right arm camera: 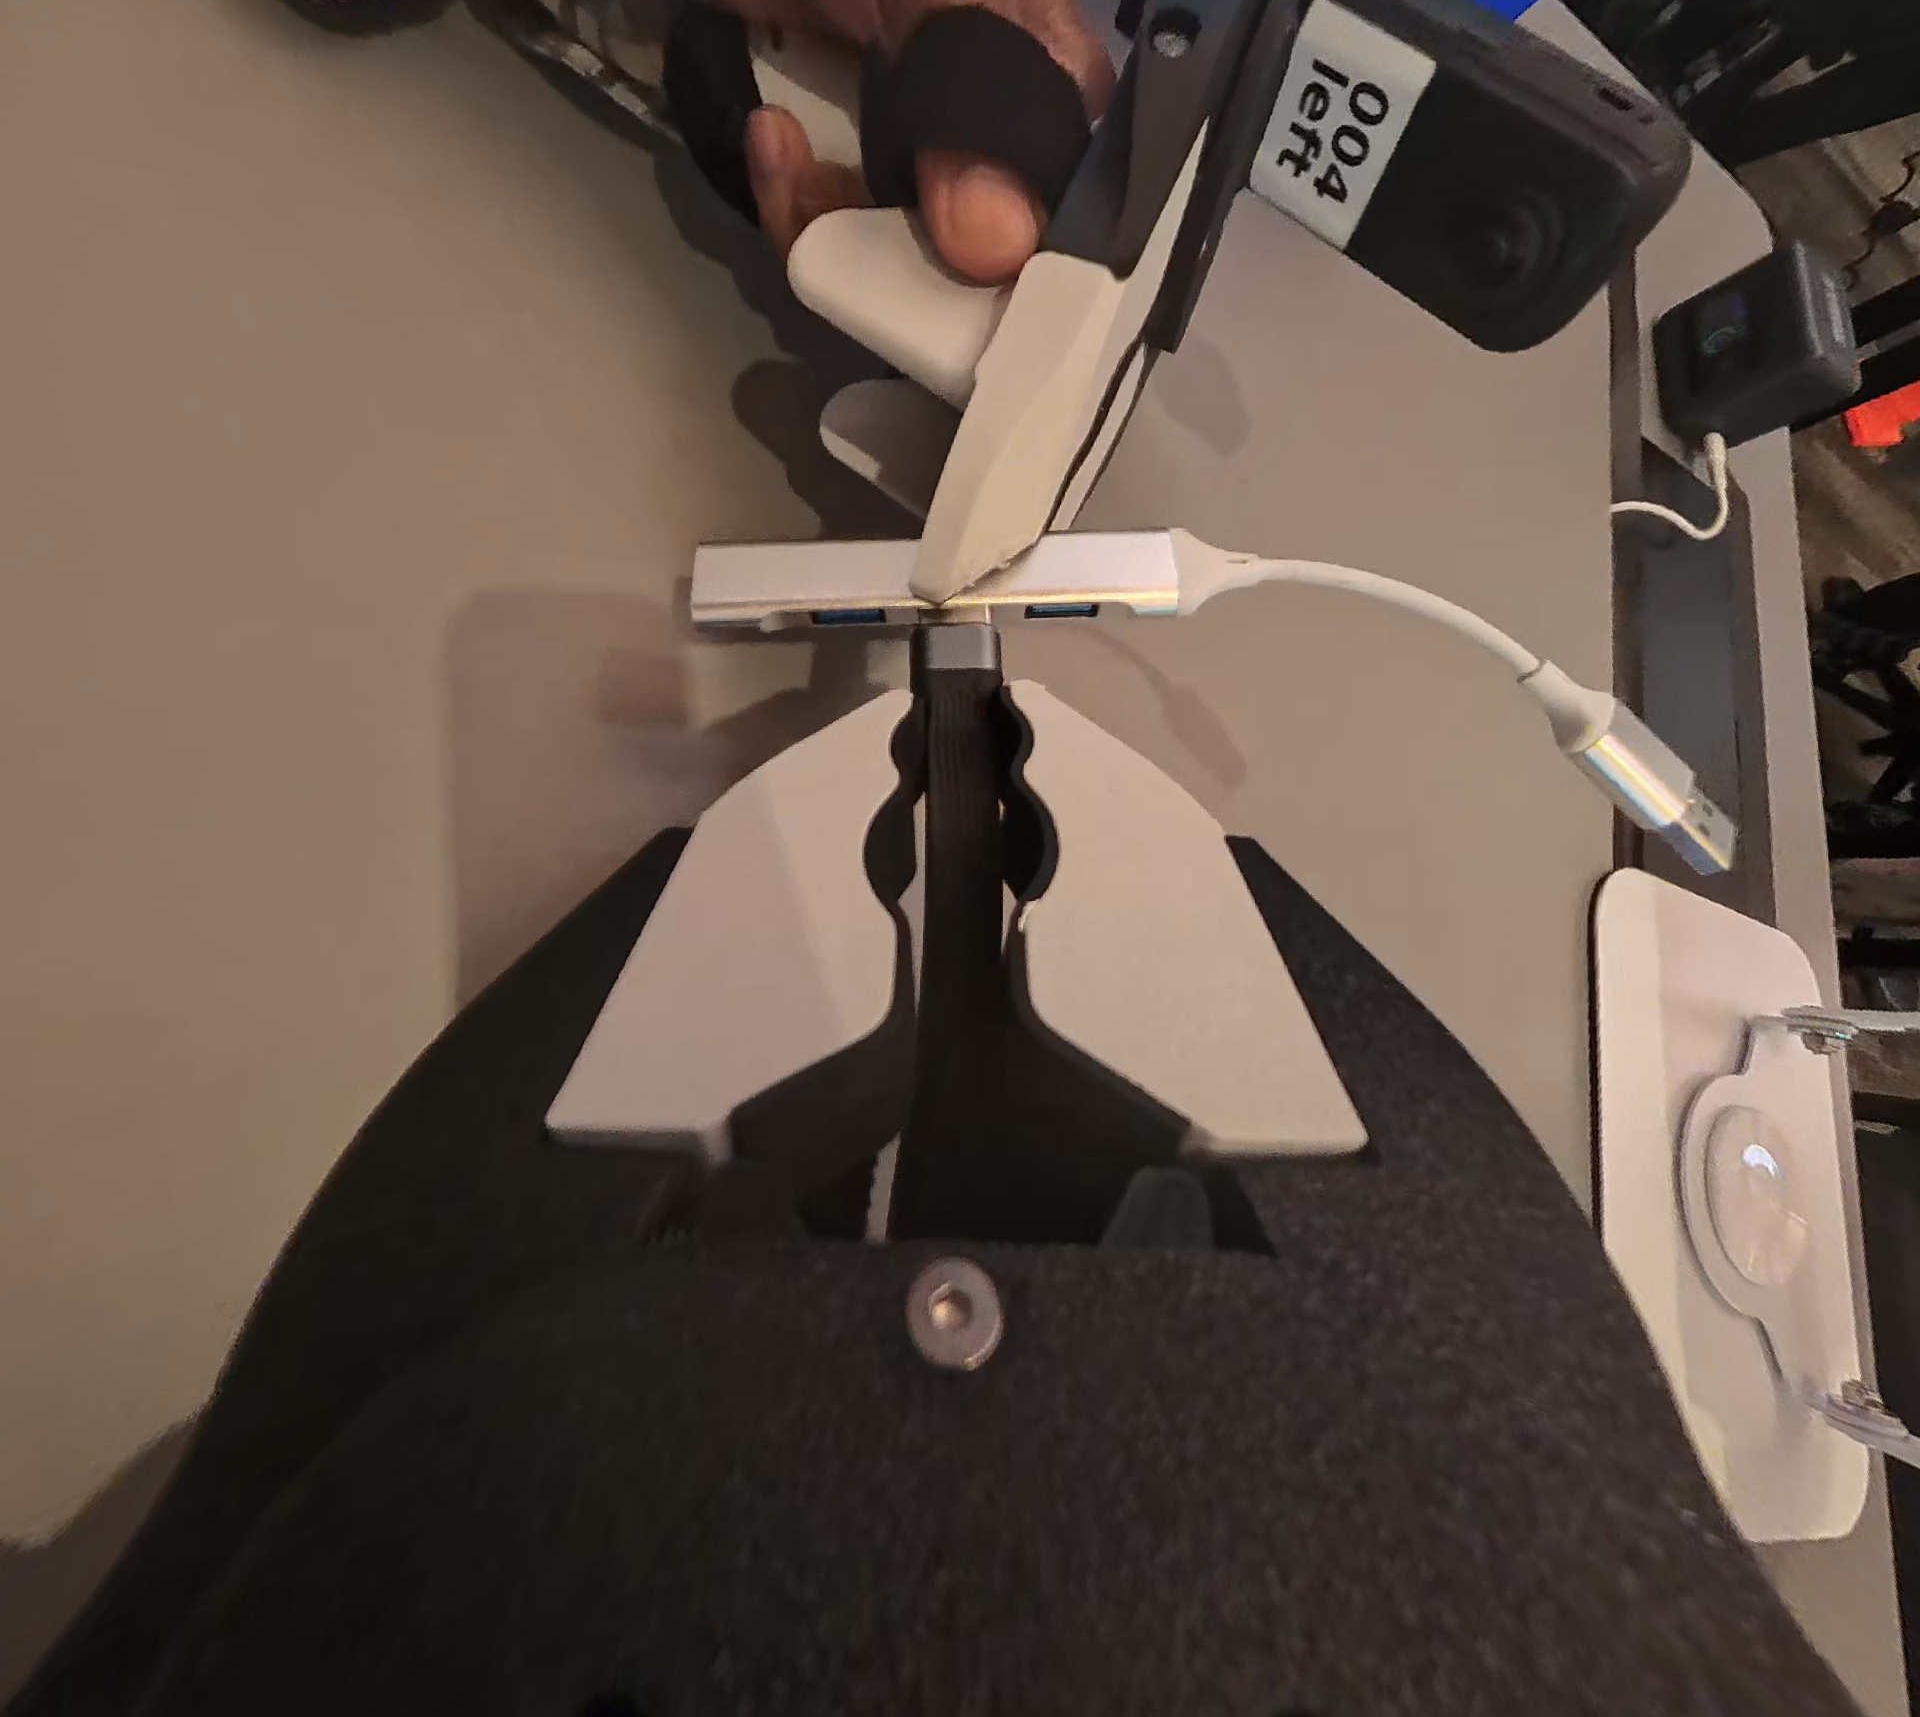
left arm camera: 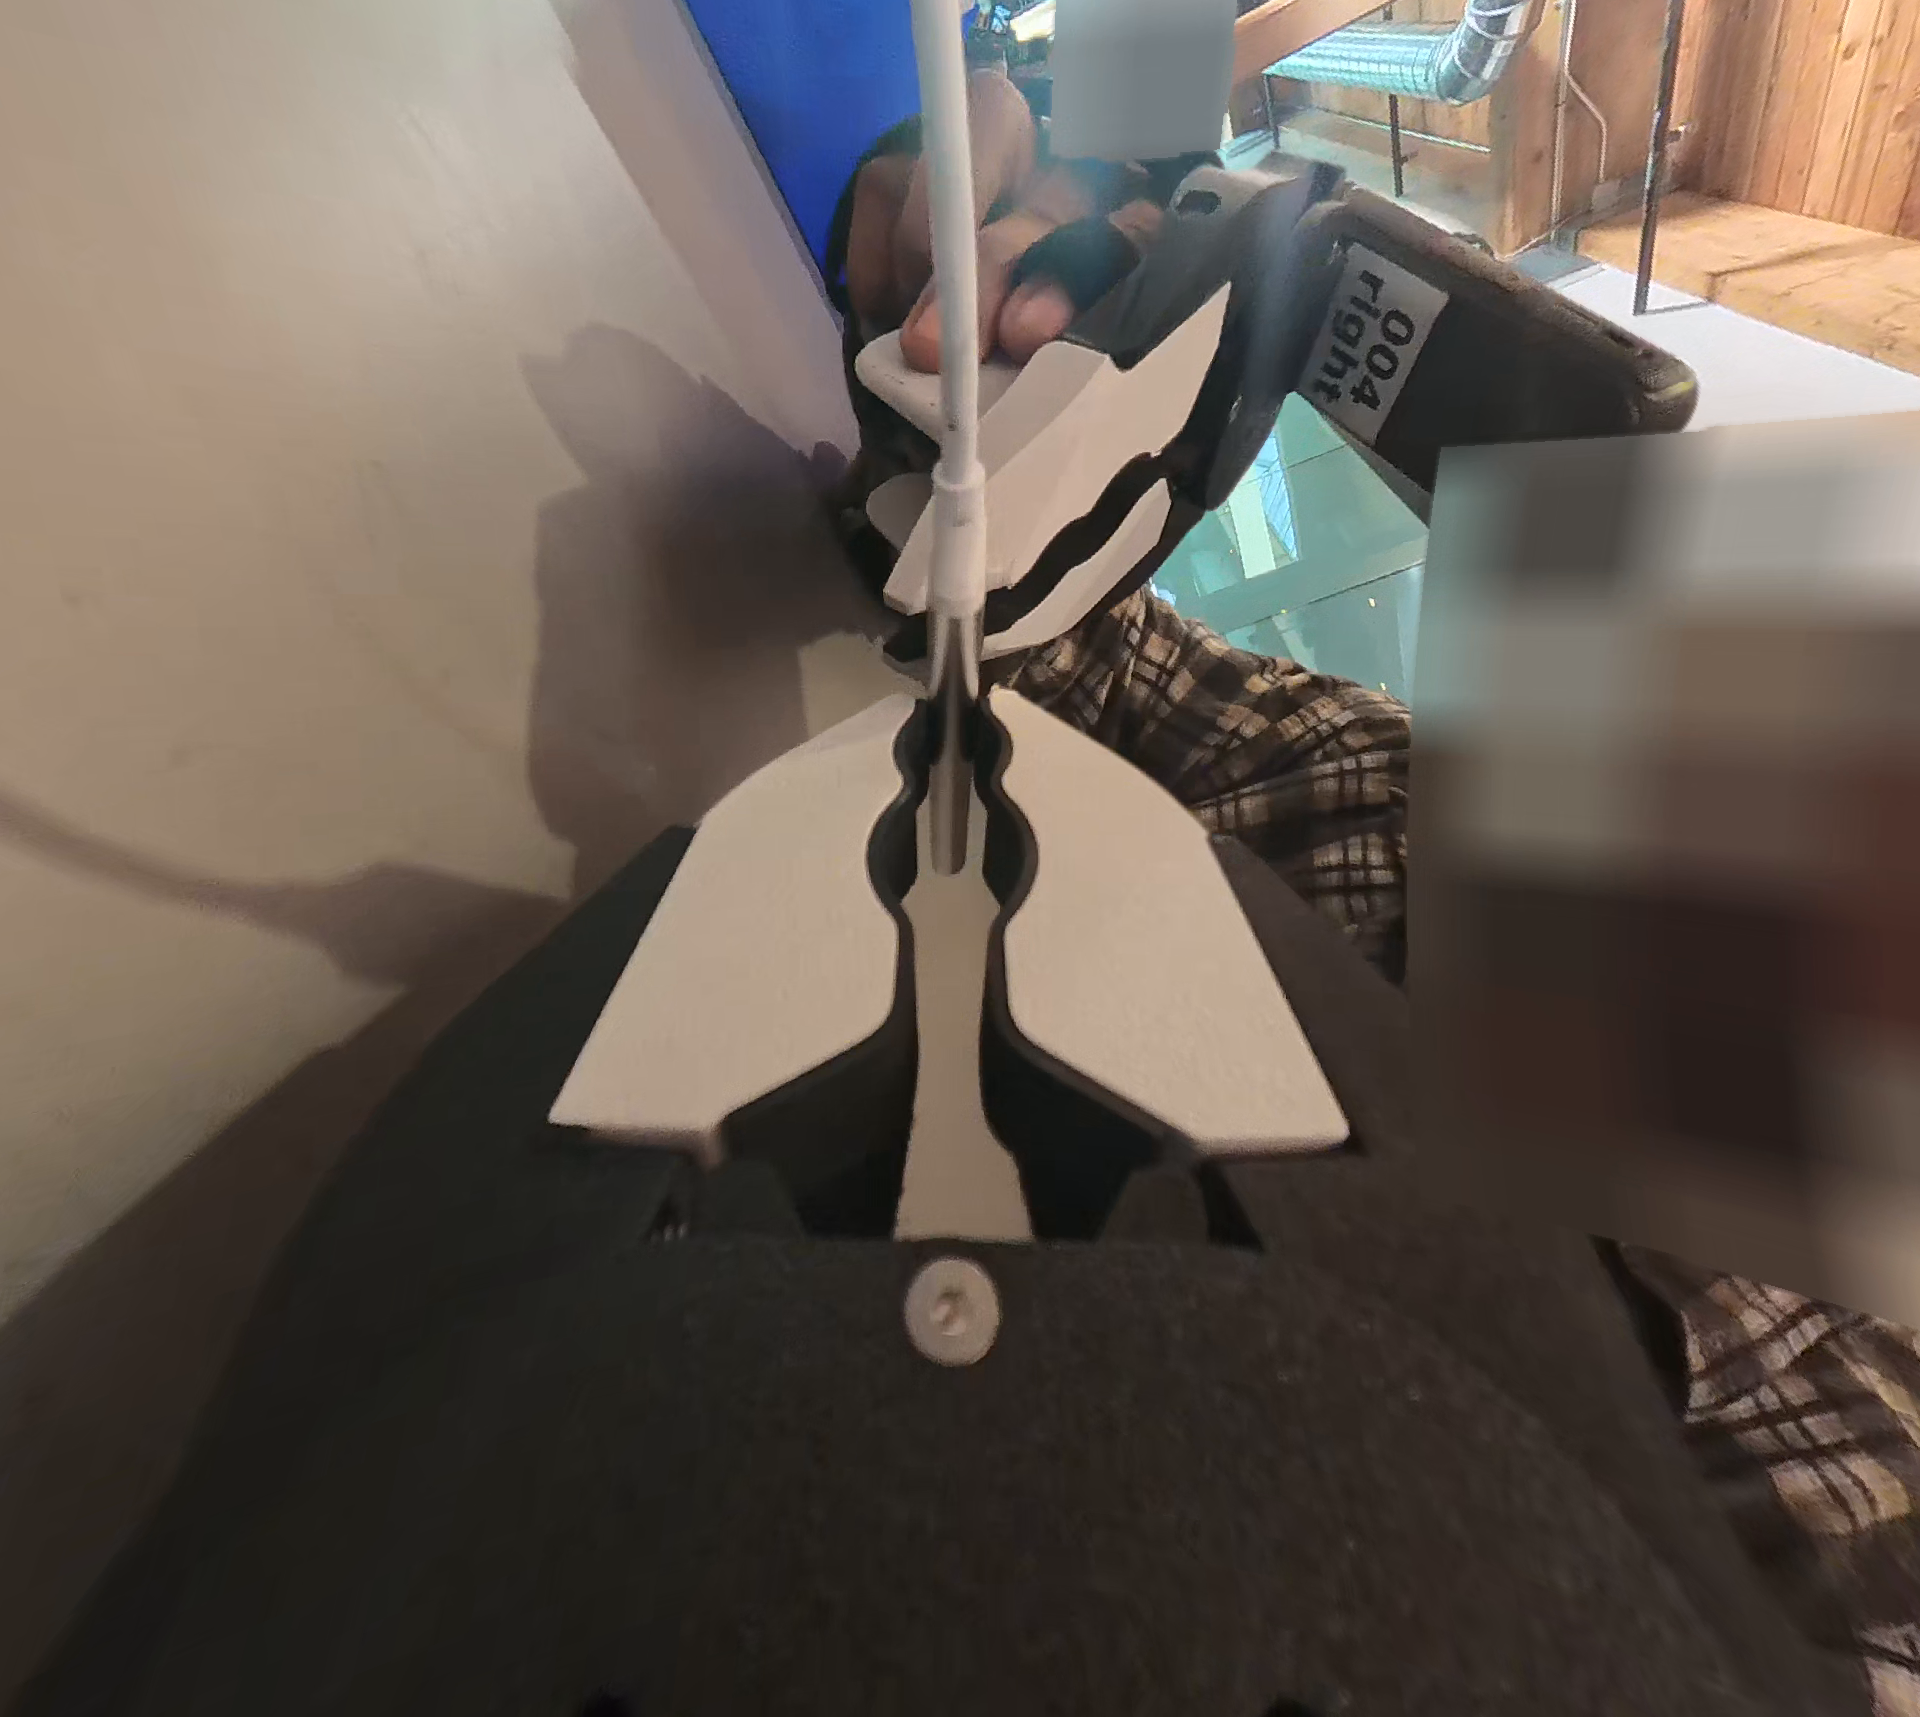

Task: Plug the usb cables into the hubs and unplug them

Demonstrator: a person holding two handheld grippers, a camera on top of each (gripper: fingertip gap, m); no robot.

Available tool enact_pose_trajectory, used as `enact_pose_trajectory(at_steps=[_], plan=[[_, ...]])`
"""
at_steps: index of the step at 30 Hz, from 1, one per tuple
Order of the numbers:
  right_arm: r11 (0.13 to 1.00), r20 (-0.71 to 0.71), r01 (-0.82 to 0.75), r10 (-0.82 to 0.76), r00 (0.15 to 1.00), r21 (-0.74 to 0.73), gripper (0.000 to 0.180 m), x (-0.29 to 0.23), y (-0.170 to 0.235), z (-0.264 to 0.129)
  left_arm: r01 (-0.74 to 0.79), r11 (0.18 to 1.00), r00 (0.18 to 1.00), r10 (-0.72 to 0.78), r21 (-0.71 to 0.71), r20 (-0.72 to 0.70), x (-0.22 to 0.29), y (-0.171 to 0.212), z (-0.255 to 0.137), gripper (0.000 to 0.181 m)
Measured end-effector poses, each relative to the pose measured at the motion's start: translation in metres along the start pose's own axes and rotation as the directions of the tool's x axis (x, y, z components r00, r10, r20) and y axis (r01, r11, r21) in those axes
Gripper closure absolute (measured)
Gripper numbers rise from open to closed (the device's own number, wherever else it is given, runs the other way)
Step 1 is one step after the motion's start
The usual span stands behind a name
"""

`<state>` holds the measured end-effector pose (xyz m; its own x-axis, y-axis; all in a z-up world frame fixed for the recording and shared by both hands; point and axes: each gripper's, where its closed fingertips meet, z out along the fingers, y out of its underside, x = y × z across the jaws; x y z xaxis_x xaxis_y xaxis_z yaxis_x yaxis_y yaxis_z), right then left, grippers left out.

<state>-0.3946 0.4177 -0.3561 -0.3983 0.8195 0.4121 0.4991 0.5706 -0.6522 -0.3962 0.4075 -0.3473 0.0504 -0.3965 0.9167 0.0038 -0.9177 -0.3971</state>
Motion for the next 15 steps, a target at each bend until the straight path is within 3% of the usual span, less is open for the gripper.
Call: enact_pose_trajectory(at_steps=[5, 8, 10, 12, 15], plan=[[1.0, 0.012, 0.0, 0.0, 1.0, -0.001, 0.17, -0.002, -0.002, 0.0, -0.014, 1.0, 1.0, 0.014, -0.014, -0.006, 0.001, 0.001, 0.0, 0.175], [0.994, -0.003, -0.089, 0.09, 0.996, 0.07, 0.169, 0.008, -0.001, -0.002, -0.019, 0.996, 0.998, 0.025, 0.092, -0.06, 0.006, -0.014, -0.002, 0.174], [0.977, -0.021, -0.157, 0.162, 0.987, 0.146, 0.169, 0.018, -0.006, -0.008, -0.006, 0.992, 0.994, 0.02, 0.127, -0.107, 0.012, -0.019, -0.004, 0.168], [0.965, -0.067, -0.201, 0.215, 0.974, 0.168, 0.169, 0.031, -0.001, -0.014, -0.012, 0.984, 0.995, 0.03, 0.176, -0.096, 0.012, -0.025, -0.009, 0.15], [0.949, -0.071, -0.225, 0.246, 0.967, 0.221, 0.169, 0.035, -0.003, -0.019, -0.024, 0.967, 0.997, 0.041, 0.252, -0.064, 0.011, -0.036, -0.015, 0.149]])
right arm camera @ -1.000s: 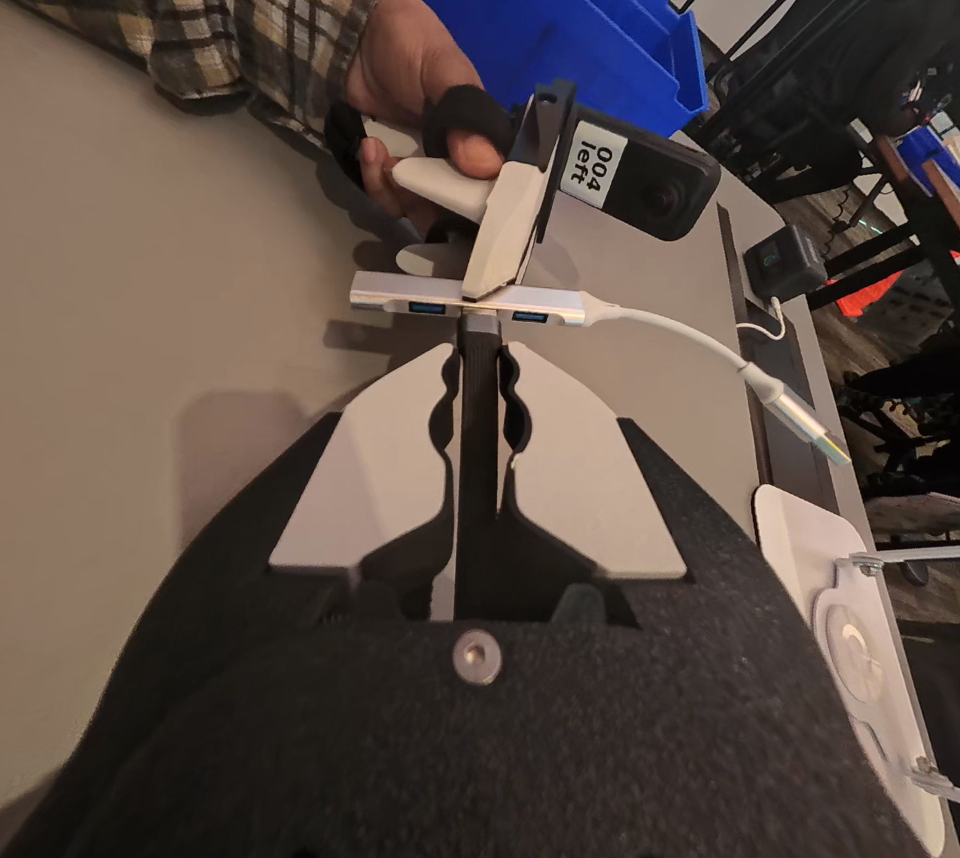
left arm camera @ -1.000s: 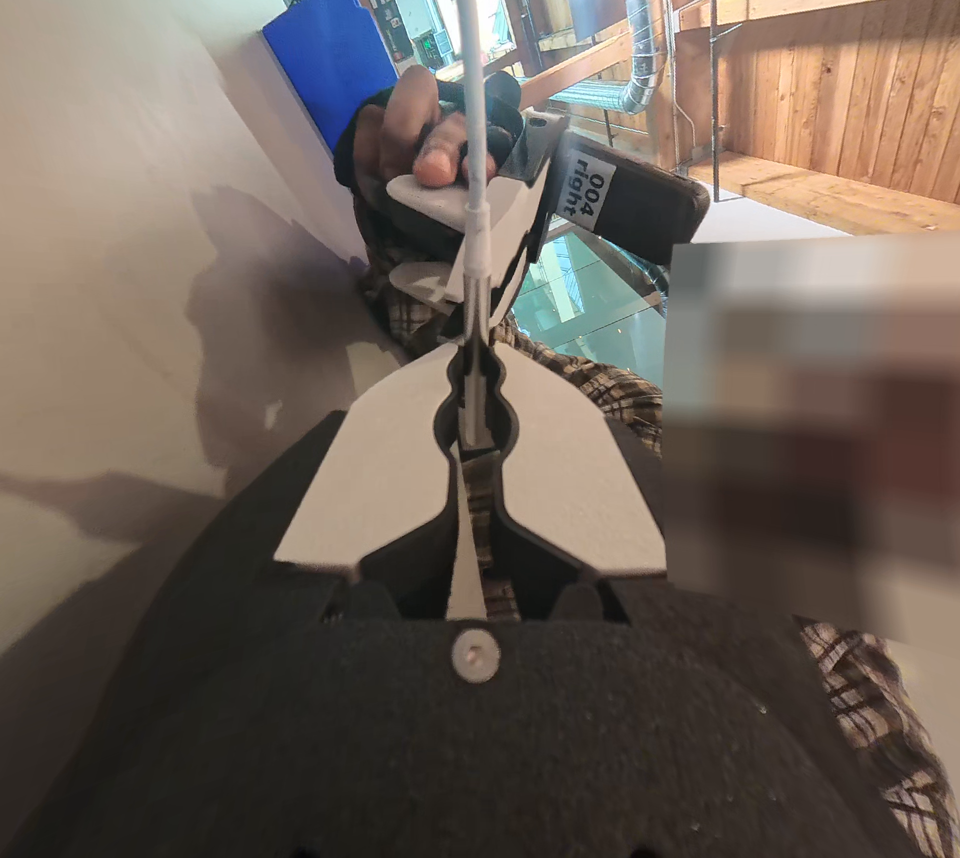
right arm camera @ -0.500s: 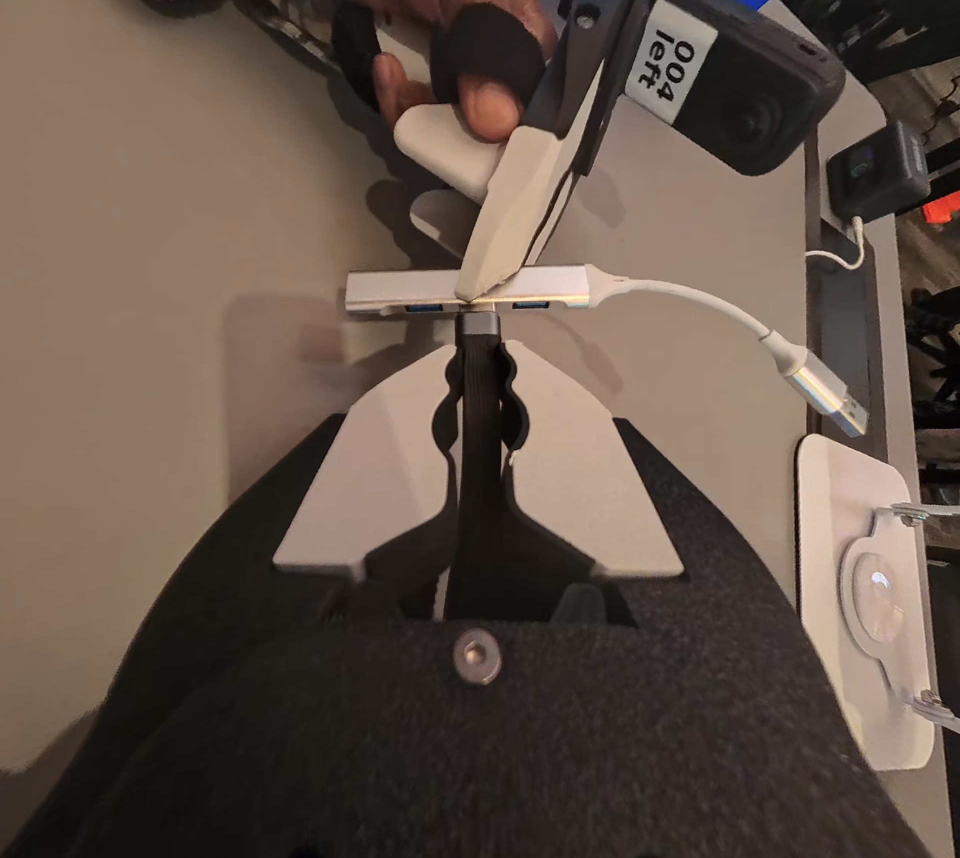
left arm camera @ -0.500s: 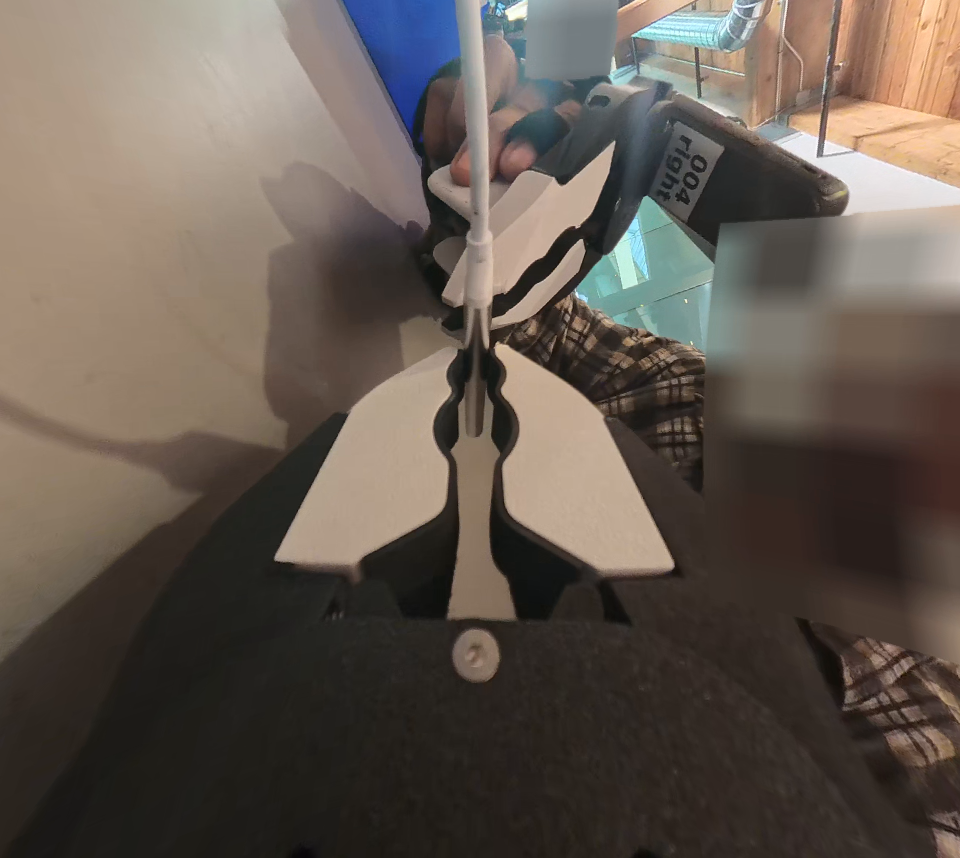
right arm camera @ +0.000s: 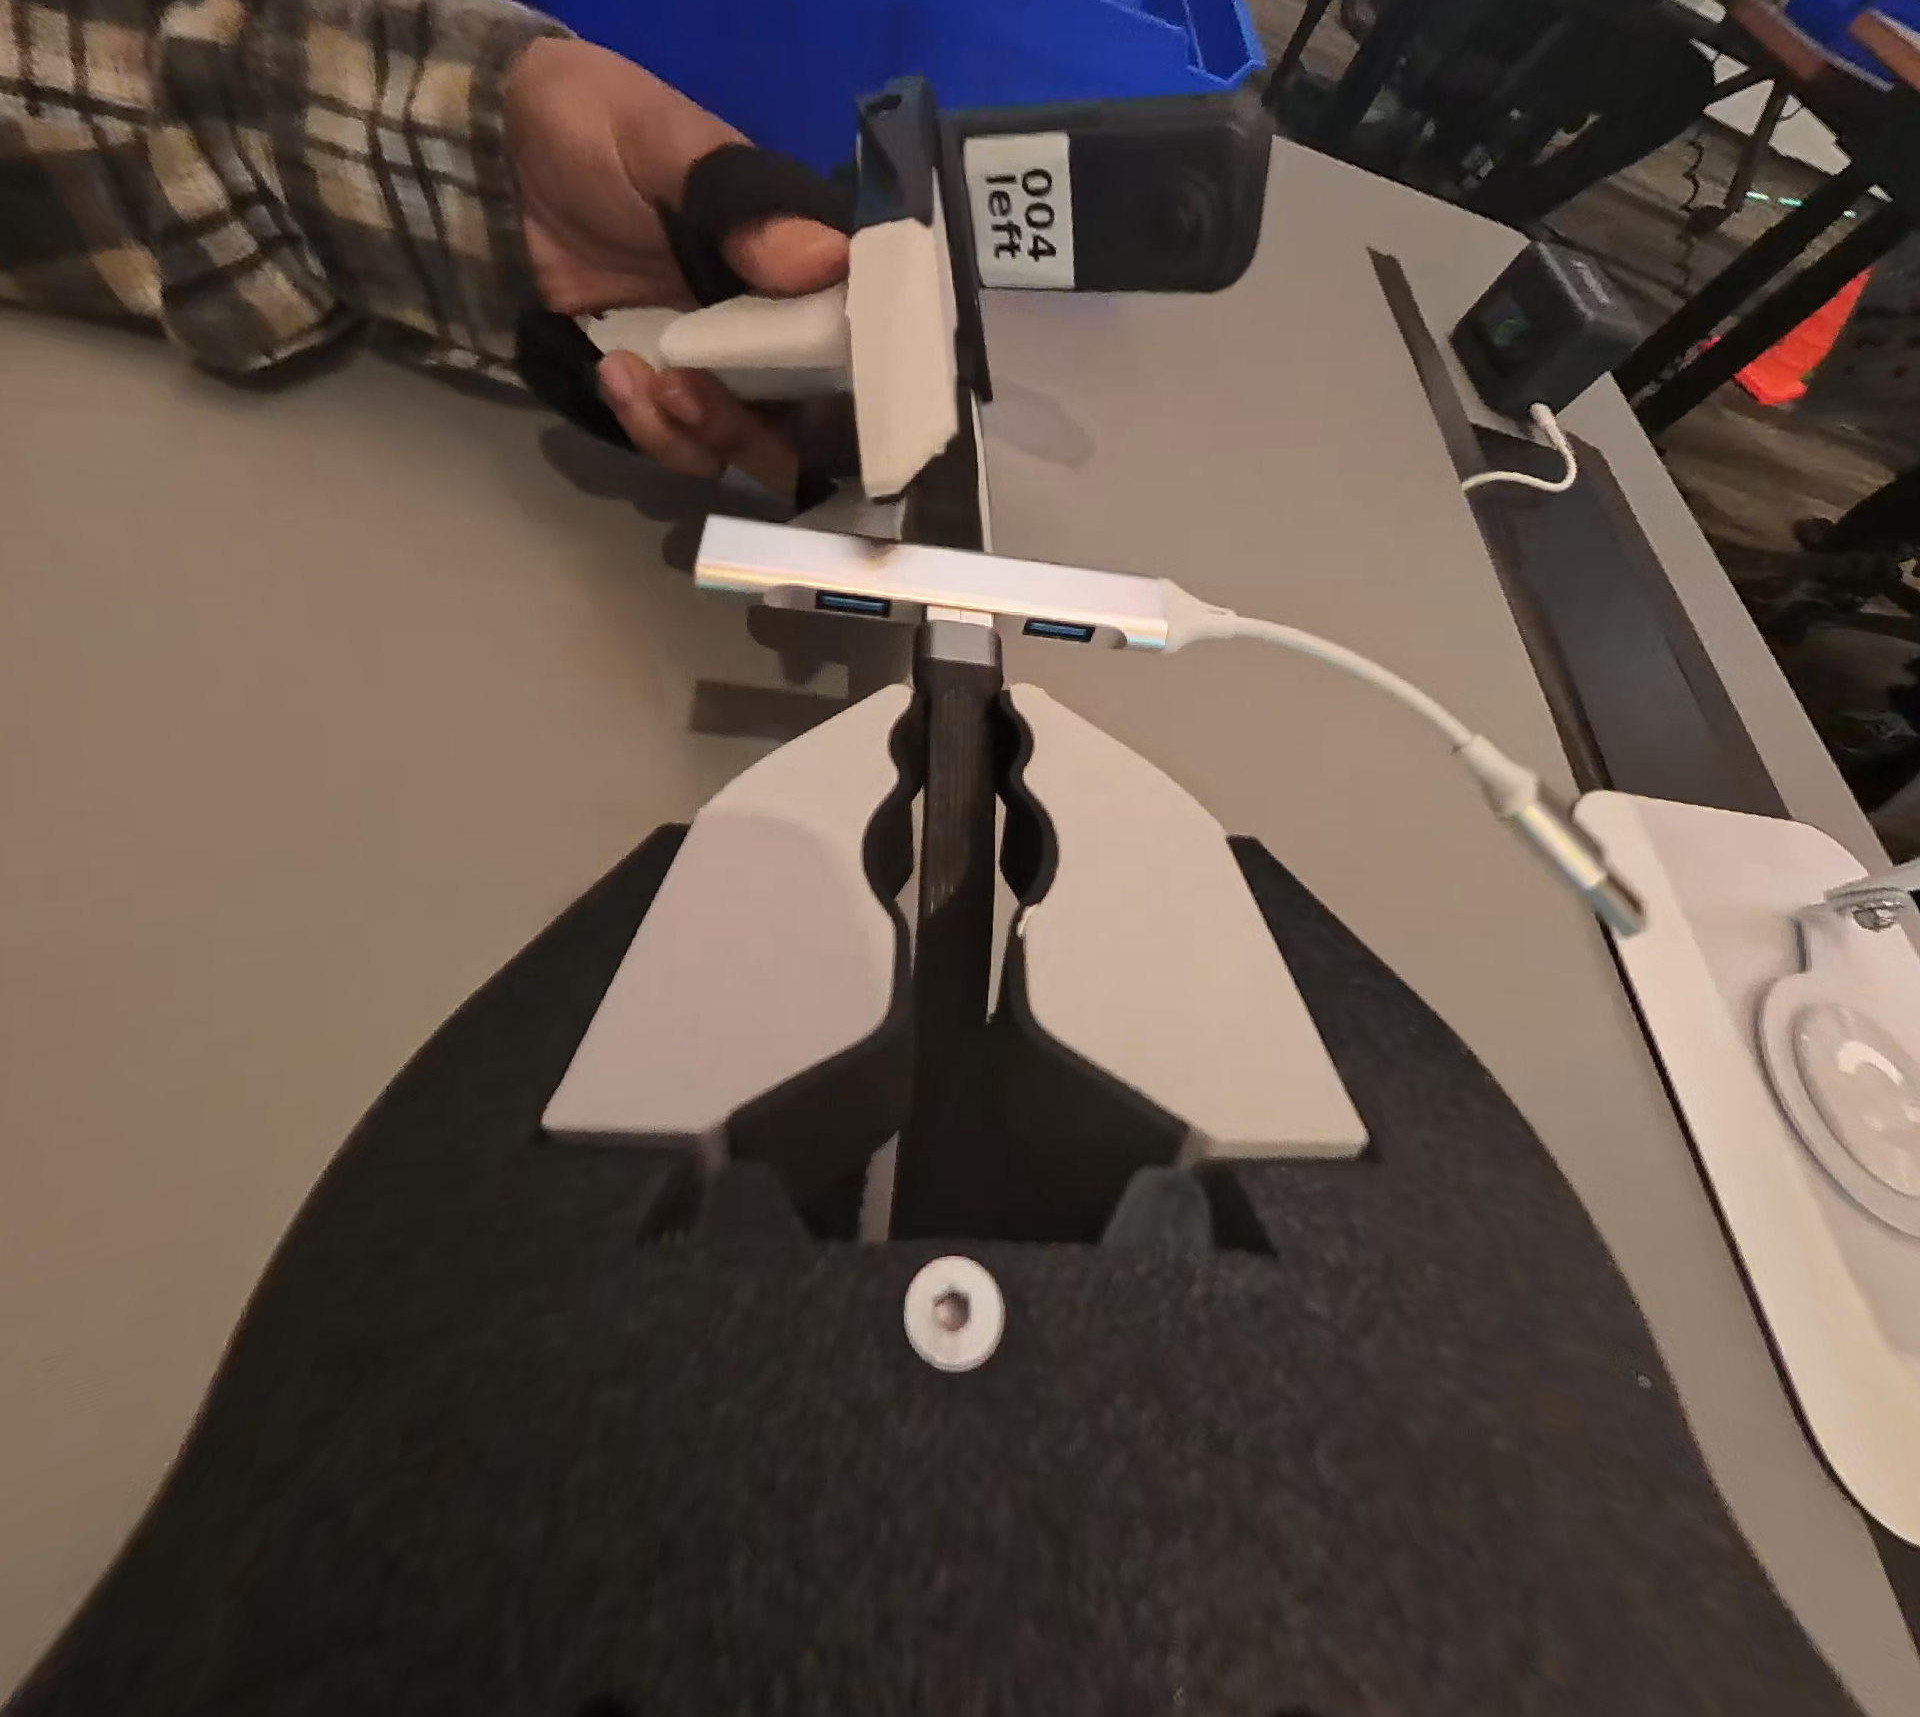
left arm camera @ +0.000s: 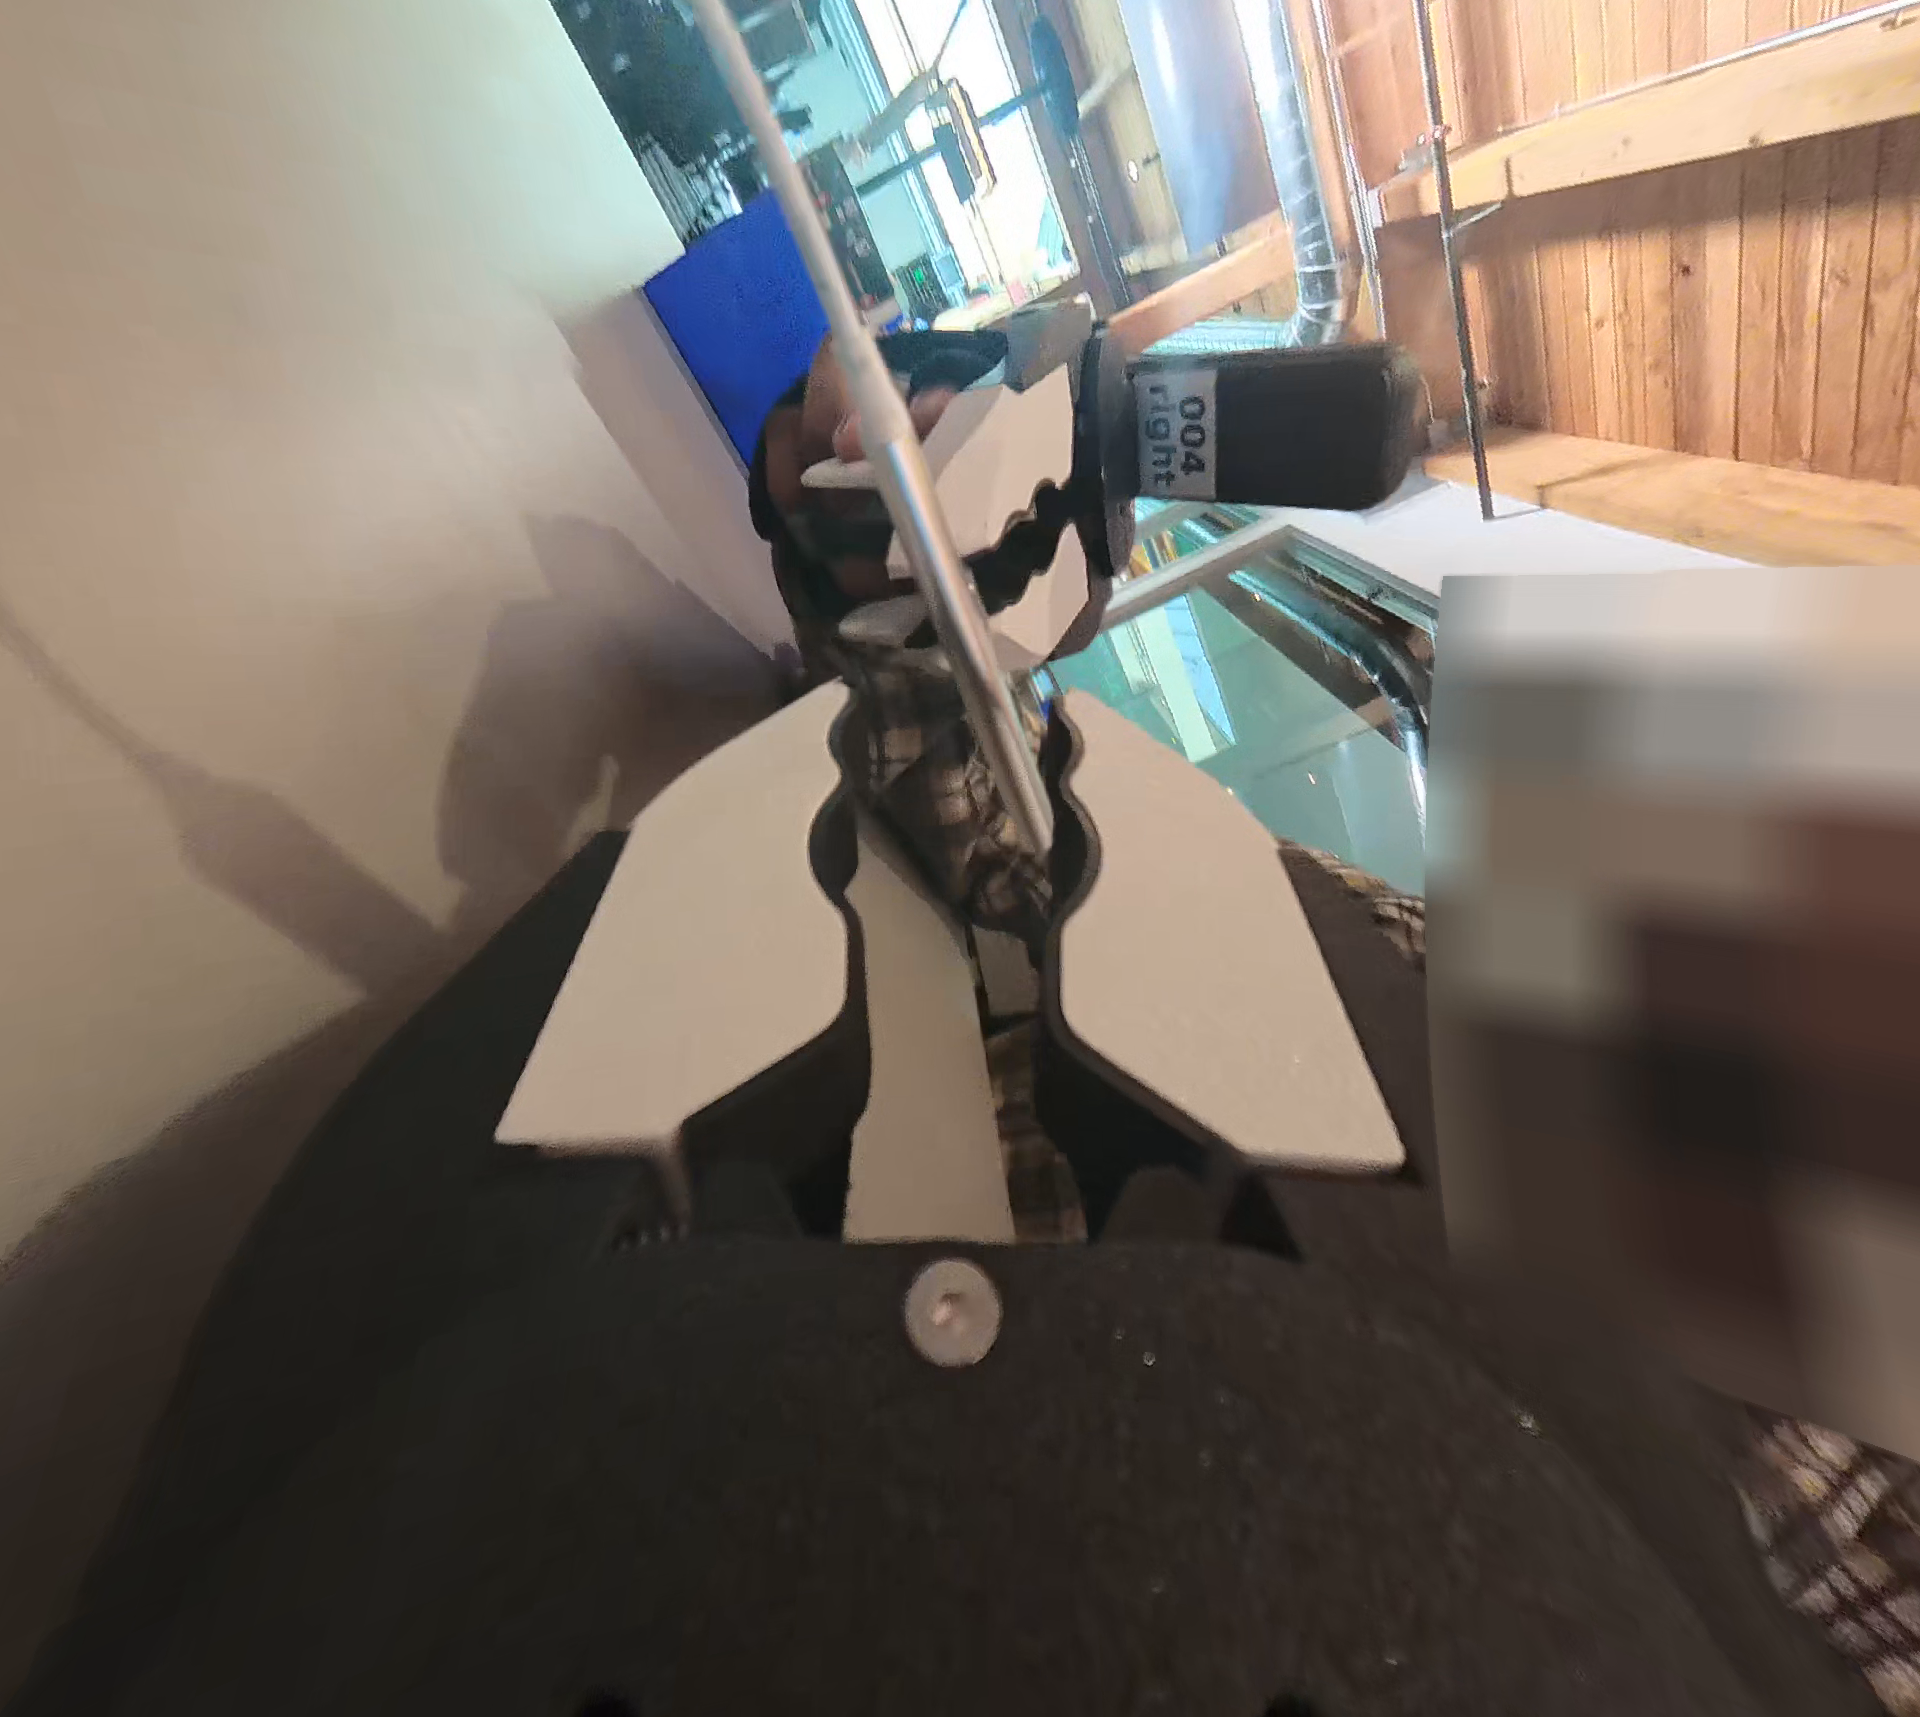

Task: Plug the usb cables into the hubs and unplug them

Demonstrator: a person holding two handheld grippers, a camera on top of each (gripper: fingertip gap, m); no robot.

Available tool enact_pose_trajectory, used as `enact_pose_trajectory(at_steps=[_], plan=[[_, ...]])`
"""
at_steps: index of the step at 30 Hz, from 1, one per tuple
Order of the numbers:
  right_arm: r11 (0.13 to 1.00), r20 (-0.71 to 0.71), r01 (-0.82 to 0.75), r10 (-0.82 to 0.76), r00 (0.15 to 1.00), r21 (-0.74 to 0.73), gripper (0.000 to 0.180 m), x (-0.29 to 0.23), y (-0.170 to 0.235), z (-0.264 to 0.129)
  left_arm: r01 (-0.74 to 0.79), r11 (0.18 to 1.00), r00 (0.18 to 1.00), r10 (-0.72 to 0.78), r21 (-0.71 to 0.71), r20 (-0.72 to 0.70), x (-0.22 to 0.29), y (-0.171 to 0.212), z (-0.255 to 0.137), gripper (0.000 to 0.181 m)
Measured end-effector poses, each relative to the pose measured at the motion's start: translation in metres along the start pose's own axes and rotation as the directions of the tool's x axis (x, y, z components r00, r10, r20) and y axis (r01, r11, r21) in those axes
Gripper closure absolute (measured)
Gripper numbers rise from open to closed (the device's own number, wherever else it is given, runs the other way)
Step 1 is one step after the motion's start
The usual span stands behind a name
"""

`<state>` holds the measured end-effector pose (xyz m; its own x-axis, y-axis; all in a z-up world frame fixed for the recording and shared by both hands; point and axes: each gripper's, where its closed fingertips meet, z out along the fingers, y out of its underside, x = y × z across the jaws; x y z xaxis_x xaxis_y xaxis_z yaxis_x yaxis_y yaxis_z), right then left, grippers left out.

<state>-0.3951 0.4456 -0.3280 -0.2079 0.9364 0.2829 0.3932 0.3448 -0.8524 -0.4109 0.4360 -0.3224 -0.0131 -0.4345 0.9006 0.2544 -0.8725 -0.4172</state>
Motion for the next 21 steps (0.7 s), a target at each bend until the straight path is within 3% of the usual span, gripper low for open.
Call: enact_pose_trajectory(at_steps=[7, 21], plan=[[0.997, -0.041, 0.08, -0.08, 0.996, -0.002, 0.168, -0.005, -0.007, 0.007, 0.025, 0.996, 1.0, -0.025, 0.084, 0.004, 0.003, -0.011, 0.005, 0.171], [0.99, -0.088, 0.106, -0.098, 0.991, 0.093, 0.168, -0.001, -0.018, 0.001, 0.153, 0.986, 0.981, -0.143, 0.069, -0.131, 0.016, -0.008, 0.004, 0.174]])
